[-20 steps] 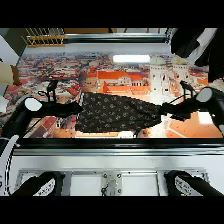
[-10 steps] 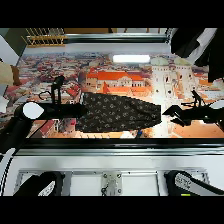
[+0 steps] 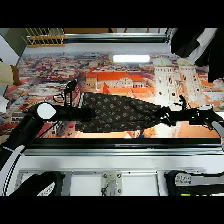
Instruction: Fold the clothes and pants, and hang the long-sleeved shirts on hangers.
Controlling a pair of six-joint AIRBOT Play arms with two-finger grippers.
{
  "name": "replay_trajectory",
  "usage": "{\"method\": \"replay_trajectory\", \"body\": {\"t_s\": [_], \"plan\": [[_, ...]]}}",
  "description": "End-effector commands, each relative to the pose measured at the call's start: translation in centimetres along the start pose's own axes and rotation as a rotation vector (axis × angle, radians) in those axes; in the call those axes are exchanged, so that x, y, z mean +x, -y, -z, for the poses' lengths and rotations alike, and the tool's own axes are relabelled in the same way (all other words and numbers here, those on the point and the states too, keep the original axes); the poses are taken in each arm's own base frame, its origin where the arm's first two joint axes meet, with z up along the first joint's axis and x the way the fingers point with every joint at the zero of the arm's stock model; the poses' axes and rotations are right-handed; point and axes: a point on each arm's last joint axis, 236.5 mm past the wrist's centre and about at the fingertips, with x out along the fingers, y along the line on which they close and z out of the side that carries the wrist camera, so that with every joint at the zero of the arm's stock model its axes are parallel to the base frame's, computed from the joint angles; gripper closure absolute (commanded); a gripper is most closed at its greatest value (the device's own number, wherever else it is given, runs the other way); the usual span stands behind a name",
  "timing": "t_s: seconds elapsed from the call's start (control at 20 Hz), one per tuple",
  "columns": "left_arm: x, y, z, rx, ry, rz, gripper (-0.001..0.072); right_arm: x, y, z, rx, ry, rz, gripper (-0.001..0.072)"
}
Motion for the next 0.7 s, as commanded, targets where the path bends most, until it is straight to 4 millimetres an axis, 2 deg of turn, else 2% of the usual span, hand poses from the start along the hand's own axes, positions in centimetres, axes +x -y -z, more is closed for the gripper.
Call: {"method": "replay_trajectory", "body": {"t_s": [0.0, 0.15, 0.35, 0.4, 0.45, 0.5, 0.6, 0.65], "plan": [[0.1, 0.1, 0.0, -0.007, -0.003, 0.002, 0.0698, 2.0, -0.5, 0.7, -0.019, -0.038, -0.009, -0.0008], [0.1, 0.1, 0.0, -0.007, -0.003, 0.002, 0.0698, 3.6, -2.1, 0.8, -0.018, -0.038, -0.041, -0.0008], [0.1, 0.1, 0.1, -0.007, -0.003, 0.002, 0.0699, 5.3, -2.8, 0.8, -0.057, -0.024, -0.010, -0.0001], [0.1, 0.1, 0.1, -0.007, -0.003, 0.002, 0.0699, 5.6, -2.9, 0.8, -0.066, -0.022, -0.004, 0.0132], [0.1, 0.1, 0.1, -0.007, -0.003, 0.002, 0.0699, 5.7, -3.0, 0.8, -0.095, -0.022, -0.003, 0.0505], [0.1, 0.1, 0.1, -0.007, -0.003, 0.002, 0.0699, 5.8, -3.2, 0.9, -0.121, -0.024, -0.007, 0.0689], [0.1, 0.1, 0.1, -0.007, -0.003, 0.001, 0.0698, 5.4, -3.5, 0.5, -0.147, -0.018, -0.005, 0.0696], [0.1, 0.1, 0.1, -0.007, -0.003, 0.002, 0.0698, 4.4, -3.8, -0.5, -0.177, 0.003, 0.008, 0.0697]]}}
